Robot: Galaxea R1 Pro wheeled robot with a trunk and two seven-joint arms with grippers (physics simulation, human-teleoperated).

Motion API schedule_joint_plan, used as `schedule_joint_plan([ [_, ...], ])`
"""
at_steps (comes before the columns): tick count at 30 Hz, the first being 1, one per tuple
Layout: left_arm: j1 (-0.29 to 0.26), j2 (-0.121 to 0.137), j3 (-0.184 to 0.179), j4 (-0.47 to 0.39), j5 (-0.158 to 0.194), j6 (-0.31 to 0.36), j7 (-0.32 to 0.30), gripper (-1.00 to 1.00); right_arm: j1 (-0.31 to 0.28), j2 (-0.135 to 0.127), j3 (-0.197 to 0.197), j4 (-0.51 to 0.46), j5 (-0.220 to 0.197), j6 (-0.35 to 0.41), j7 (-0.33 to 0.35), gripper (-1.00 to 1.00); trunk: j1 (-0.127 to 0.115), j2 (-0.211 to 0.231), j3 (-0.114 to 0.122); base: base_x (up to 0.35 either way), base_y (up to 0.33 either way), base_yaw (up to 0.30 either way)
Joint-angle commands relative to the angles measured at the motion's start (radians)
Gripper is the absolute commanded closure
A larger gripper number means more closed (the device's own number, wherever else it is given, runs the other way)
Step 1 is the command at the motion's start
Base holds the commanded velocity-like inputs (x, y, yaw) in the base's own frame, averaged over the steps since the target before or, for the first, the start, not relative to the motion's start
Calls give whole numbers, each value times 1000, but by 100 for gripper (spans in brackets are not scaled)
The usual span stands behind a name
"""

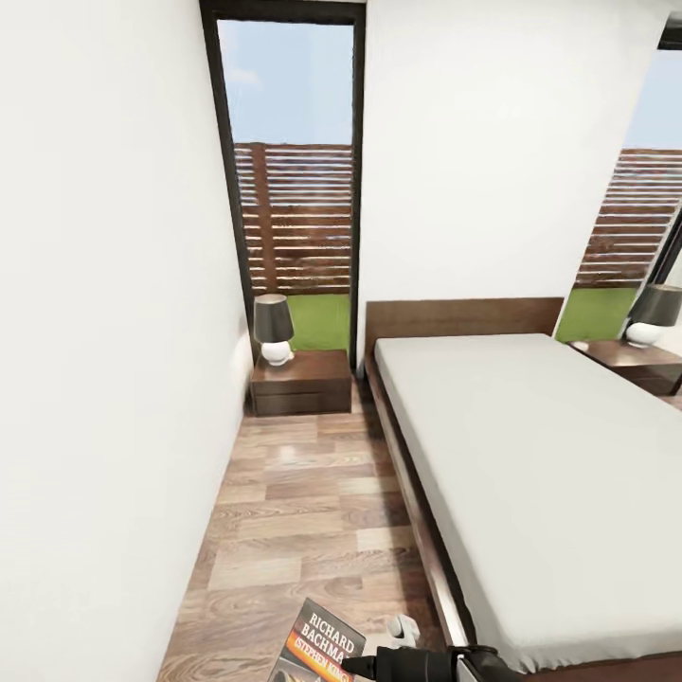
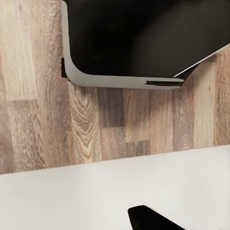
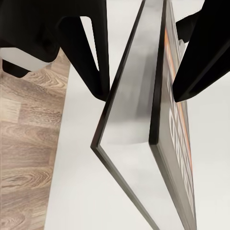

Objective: In the bedroom, move the book from the bed onto either nightstand, and place the two sandals side by side next to the bed.

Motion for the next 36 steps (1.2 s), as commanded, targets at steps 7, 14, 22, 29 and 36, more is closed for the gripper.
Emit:
schedule_joint_plan([
  [7,-1,-1,-8,0,10,-3,-2,-100,-1,-1,4,0,-11,8,-1,100,1,-2,-2,228,9,-1],
  [14,-1,0,-7,0,10,-2,-2,-100,-1,3,4,-1,-10,8,-1,100,1,-2,-2,168,2,0],
  [22,-1,0,-7,0,11,-2,-3,-100,-1,6,4,-1,-9,8,-1,100,1,-2,-2,259,55,0],
  [29,-1,-1,-7,0,11,-2,-3,-100,-1,7,4,0,-9,8,-2,100,1,-2,-2,292,71,0],
  [36,-1,-1,-7,0,11,-2,-2,-100,-1,7,4,0,-9,8,-2,100,1,-2,-2,297,17,0],
])
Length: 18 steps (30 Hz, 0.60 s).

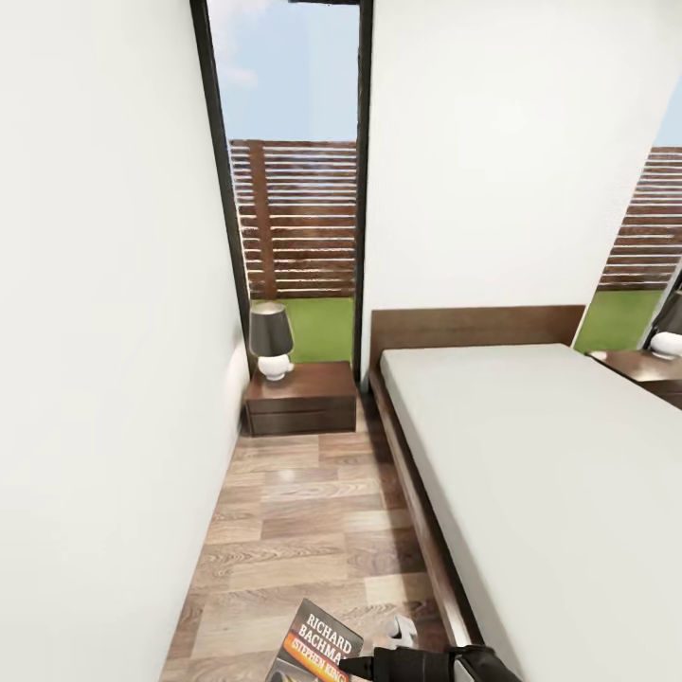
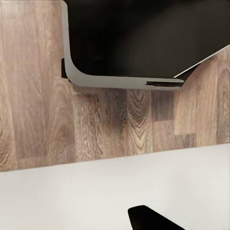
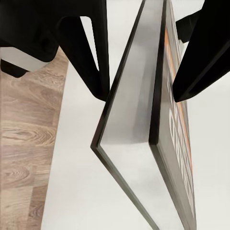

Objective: In the bedroom, move the book from the bed onto either nightstand, and place the two sandals side by side next to the bed.

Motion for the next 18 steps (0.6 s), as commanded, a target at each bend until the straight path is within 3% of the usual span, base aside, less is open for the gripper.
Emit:
schedule_joint_plan([
  [1,-1,0,-8,0,10,-2,-2,-100,-1,-1,4,-1,-12,9,-1,100,1,-2,-2,299,27,0],
  [18,-1,0,-8,0,10,-3,-2,-100,-1,1,4,-1,-12,9,-1,100,1,-2,-2,299,46,0],
])
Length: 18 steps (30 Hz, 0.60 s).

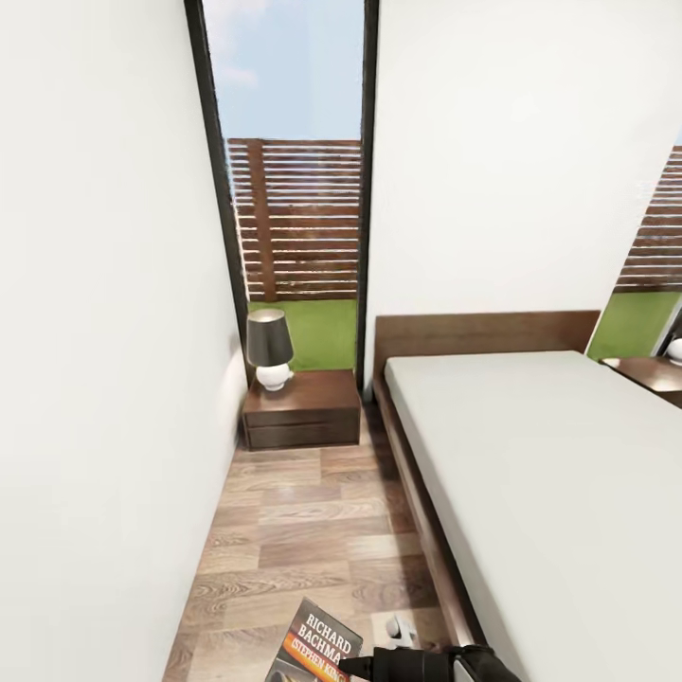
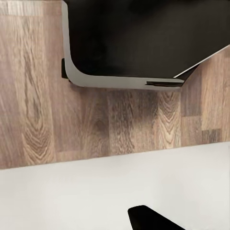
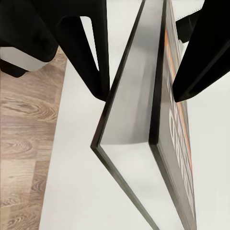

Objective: In the bedroom, move the book from the bed onto either nightstand, and place the two sandals side by side next to the bed.

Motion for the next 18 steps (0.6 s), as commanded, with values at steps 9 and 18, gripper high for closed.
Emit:
schedule_joint_plan([
  [9,-1,0,-8,0,10,-2,-2,-100,-1,0,4,-1,-12,9,-1,100,1,-2,-2,302,3,0],
  [18,-1,0,-8,0,10,-2,-2,-100,-1,0,5,-1,-12,8,-1,100,1,-2,-2,303,0,0],
])
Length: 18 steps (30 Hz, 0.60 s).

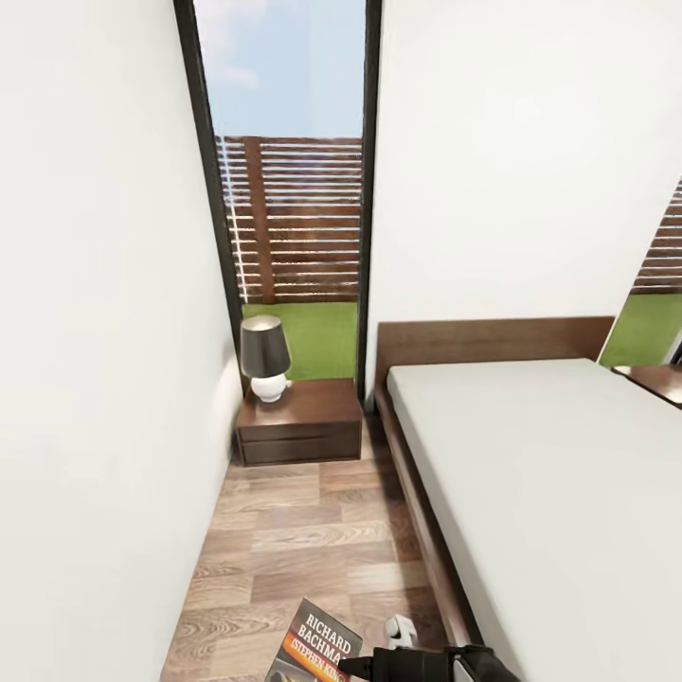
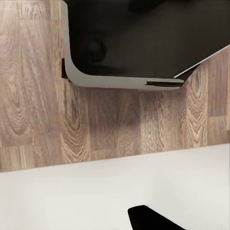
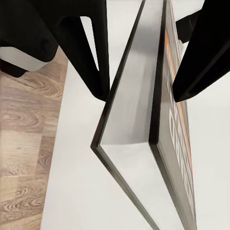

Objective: In the bedroom, move the book from the bed onto either nightstand, and place the two sandals side by side next to the bed.

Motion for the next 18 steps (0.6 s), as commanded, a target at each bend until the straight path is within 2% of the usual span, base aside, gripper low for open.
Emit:
schedule_joint_plan([
  [1,-1,0,-8,0,10,-2,-2,-100,-1,-1,4,-1,-12,9,-1,100,1,-2,-2,303,0,0],
  [18,-1,0,-8,0,10,-2,-2,-100,-1,-1,4,-1,-11,9,-1,100,1,-2,-2,305,28,0],
])
